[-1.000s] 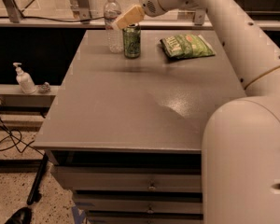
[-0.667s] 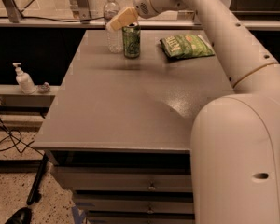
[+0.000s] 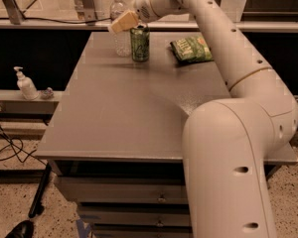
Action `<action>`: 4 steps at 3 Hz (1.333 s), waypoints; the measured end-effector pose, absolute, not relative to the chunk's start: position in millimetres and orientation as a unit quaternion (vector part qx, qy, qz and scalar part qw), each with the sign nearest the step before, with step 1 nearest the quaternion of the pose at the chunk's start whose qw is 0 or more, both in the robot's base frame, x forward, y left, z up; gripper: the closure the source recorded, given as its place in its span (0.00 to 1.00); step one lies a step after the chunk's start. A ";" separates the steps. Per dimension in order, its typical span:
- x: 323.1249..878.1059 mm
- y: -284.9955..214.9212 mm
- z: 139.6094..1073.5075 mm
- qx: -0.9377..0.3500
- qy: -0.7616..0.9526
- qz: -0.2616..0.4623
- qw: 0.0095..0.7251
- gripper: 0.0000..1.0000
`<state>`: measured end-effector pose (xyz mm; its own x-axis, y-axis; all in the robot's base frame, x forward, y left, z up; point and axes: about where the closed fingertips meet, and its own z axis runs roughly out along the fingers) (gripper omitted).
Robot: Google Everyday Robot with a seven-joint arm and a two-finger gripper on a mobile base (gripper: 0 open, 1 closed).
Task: Pick water bottle
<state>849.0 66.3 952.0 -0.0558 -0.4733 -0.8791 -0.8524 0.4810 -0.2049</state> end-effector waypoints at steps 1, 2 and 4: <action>858.1 76.5 949.7 -0.474 0.700 0.192 0.499 0.43; 863.3 84.5 948.8 -0.474 0.699 0.196 0.498 0.65; 844.5 85.2 986.7 -0.438 0.671 0.276 0.530 1.00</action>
Offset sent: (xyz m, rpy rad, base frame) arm 0.0322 0.0186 0.0080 0.0141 -0.0006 0.0092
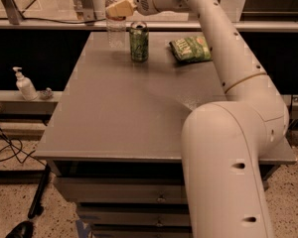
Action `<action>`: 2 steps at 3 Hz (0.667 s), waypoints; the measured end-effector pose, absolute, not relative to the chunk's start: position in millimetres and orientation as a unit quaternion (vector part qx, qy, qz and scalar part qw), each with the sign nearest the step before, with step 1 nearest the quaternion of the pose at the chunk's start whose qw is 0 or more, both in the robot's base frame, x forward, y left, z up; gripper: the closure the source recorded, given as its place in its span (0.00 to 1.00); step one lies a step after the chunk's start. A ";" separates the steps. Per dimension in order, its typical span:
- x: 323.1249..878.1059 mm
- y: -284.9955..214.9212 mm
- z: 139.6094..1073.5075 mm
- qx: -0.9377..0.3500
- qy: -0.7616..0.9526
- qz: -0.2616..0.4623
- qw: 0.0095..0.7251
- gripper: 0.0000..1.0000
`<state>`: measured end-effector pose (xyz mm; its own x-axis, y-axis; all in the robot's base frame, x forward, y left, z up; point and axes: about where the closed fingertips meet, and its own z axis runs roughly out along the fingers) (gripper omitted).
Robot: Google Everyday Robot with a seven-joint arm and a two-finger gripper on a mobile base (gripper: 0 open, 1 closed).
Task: Pick water bottle
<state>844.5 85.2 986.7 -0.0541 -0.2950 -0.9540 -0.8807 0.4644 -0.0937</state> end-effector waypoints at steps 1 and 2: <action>811.8 89.0 1017.2 -0.406 0.640 0.353 0.548 1.00; 766.5 82.1 1035.6 -0.394 0.619 0.395 0.553 1.00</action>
Offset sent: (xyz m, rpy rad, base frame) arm -0.1525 -0.0210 0.0631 0.3470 0.0584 0.1433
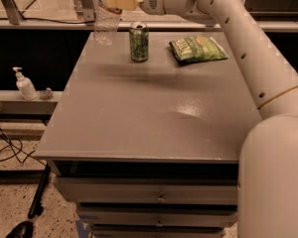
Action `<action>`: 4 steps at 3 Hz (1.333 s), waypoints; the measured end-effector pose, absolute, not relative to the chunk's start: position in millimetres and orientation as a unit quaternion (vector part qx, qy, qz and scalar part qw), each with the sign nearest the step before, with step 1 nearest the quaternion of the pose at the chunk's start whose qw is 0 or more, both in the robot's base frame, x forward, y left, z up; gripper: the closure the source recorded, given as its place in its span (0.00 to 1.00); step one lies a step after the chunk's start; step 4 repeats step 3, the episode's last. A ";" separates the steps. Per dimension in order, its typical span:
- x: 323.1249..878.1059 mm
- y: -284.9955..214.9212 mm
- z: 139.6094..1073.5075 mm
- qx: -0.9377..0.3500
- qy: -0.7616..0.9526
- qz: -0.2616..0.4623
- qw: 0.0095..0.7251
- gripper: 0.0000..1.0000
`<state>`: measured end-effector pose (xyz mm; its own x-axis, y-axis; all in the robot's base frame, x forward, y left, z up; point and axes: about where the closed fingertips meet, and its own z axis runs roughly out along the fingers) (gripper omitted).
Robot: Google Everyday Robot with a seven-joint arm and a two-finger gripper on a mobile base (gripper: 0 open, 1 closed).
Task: Pick water bottle
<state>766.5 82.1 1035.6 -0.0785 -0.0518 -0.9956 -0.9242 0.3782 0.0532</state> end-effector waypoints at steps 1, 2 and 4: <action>725.2 54.3 1044.0 -0.405 0.625 0.382 0.547 1.00; 686.3 8.7 1043.6 -0.422 0.654 0.353 0.520 1.00; 686.4 8.9 1043.6 -0.422 0.654 0.353 0.520 1.00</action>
Offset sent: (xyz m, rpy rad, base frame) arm -0.1270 -0.1551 0.0053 -0.2820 0.0770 -0.0634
